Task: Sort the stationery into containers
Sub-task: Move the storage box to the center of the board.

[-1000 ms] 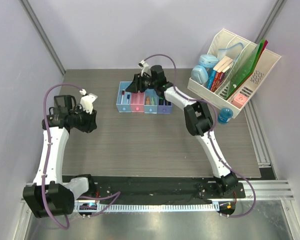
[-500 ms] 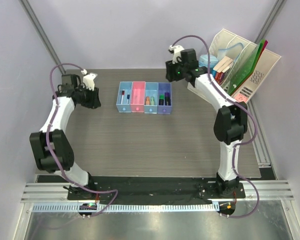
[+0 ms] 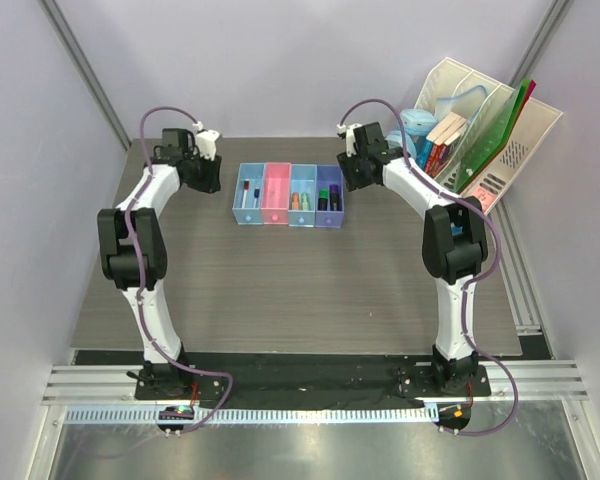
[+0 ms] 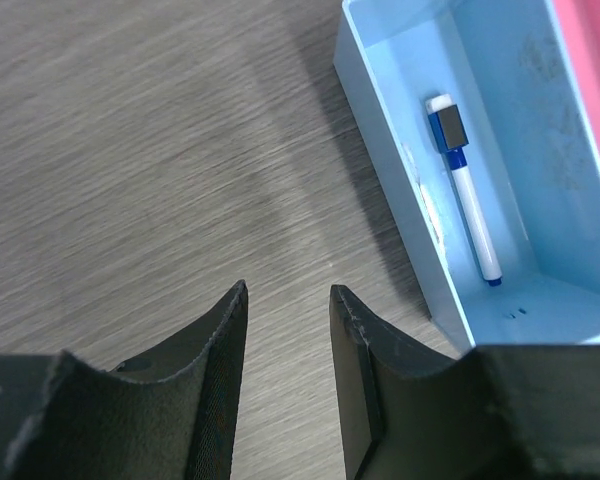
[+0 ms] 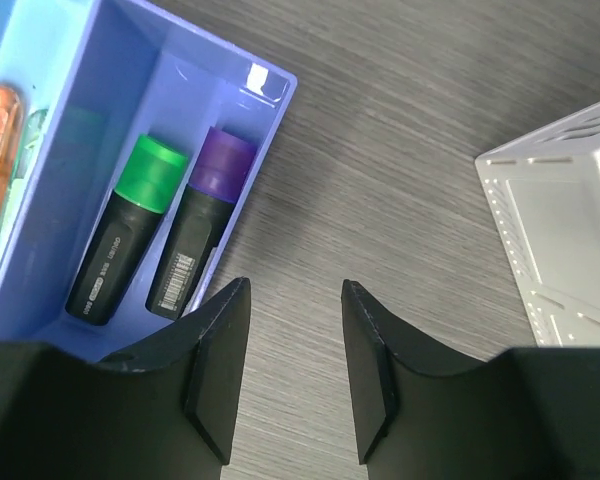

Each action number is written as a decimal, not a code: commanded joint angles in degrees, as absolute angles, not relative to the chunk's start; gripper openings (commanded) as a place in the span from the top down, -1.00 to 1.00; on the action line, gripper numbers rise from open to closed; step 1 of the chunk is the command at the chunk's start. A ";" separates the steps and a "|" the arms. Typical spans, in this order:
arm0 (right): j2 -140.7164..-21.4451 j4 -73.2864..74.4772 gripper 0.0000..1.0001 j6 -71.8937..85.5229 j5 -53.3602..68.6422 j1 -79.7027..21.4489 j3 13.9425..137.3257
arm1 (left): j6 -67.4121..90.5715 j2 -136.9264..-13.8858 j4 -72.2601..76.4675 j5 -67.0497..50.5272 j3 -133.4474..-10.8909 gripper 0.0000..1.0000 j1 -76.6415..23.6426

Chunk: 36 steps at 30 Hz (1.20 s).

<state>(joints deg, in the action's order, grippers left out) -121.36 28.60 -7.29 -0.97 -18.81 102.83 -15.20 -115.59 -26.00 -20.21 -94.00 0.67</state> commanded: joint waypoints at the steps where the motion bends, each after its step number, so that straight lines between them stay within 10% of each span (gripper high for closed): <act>1: -121.55 28.04 0.06 -6.77 -2.46 -18.81 104.06 | -15.20 -117.15 -23.91 -17.49 -97.20 0.22 -1.58; 36: -114.17 32.87 -0.07 1.49 8.35 -20.92 100.11 | -12.57 -114.78 -24.52 -23.11 -90.53 0.15 -6.85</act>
